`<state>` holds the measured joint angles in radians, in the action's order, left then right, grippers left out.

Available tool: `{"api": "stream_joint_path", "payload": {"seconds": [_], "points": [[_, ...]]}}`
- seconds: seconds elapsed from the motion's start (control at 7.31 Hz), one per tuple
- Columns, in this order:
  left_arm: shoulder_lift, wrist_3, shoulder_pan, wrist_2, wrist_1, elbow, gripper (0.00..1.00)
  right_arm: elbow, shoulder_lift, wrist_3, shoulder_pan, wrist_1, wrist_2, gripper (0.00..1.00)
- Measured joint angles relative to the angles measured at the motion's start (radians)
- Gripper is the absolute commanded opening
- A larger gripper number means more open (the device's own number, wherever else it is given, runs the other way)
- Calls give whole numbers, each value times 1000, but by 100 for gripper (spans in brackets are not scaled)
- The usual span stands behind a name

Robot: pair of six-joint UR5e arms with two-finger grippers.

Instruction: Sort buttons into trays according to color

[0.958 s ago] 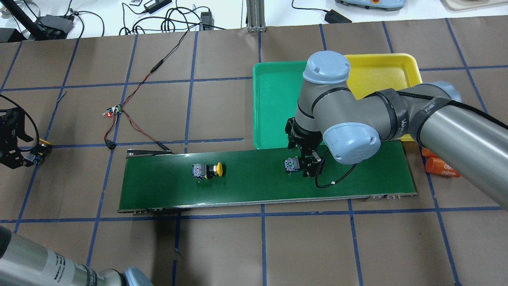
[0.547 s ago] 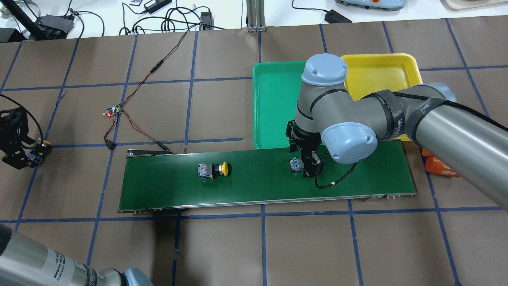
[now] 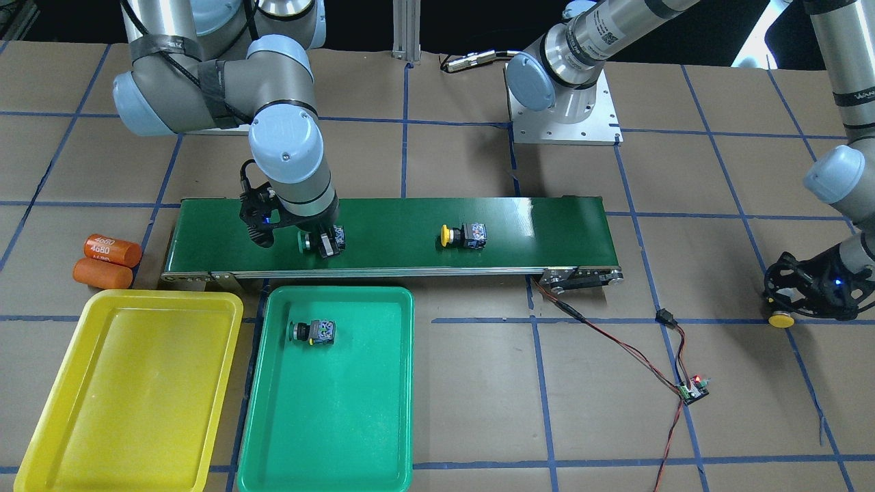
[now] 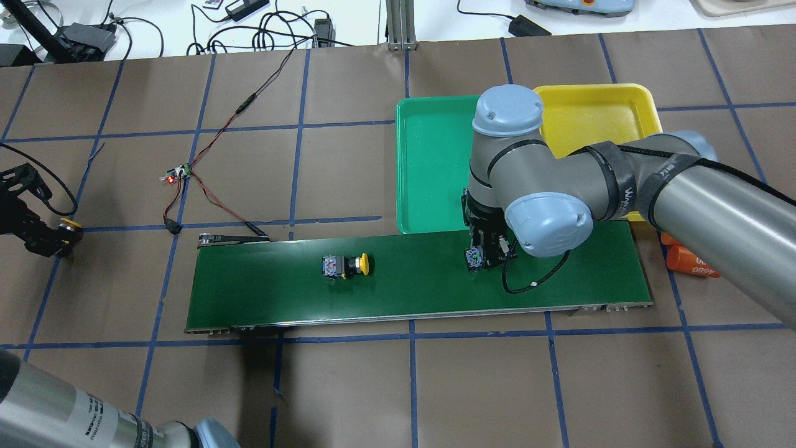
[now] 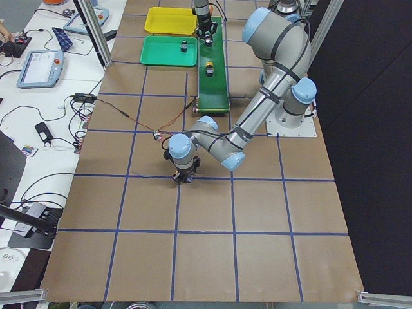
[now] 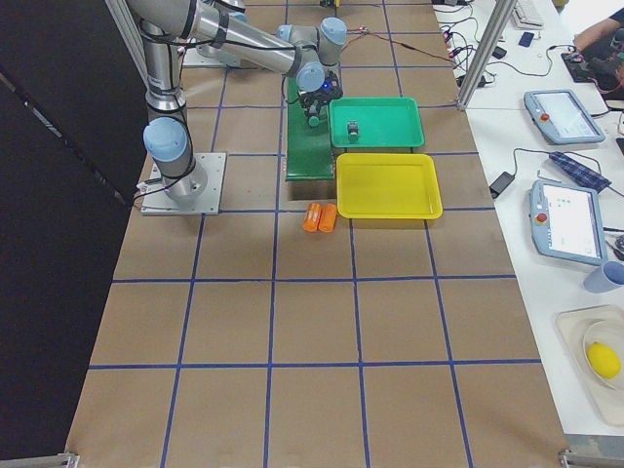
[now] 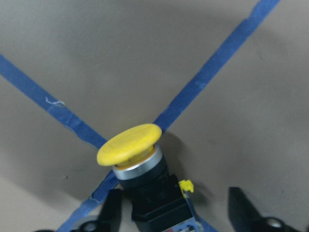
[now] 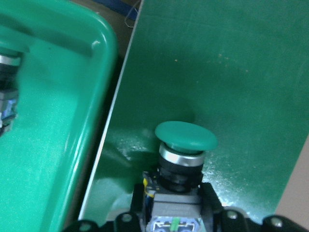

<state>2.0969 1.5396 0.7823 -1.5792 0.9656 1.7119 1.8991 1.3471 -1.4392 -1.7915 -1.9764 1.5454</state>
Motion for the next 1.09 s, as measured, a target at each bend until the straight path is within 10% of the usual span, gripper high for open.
{"api": "stream_joint_path", "payload": {"seconds": [0.68,0.82,0.96,1.09], "points": [[-277,-631,269,5,301,23,7,-71,-9,-31,0,-306,3,0],[-337,-824,357,13,360,58,7,-71,-44,-32,-2,-380,3,78],[-391,-1009,449,30,383,115,7,-67,-66,-32,-5,-429,4,100],[-433,-1181,537,70,389,166,7,-62,-73,-31,-6,-446,7,100]]}}
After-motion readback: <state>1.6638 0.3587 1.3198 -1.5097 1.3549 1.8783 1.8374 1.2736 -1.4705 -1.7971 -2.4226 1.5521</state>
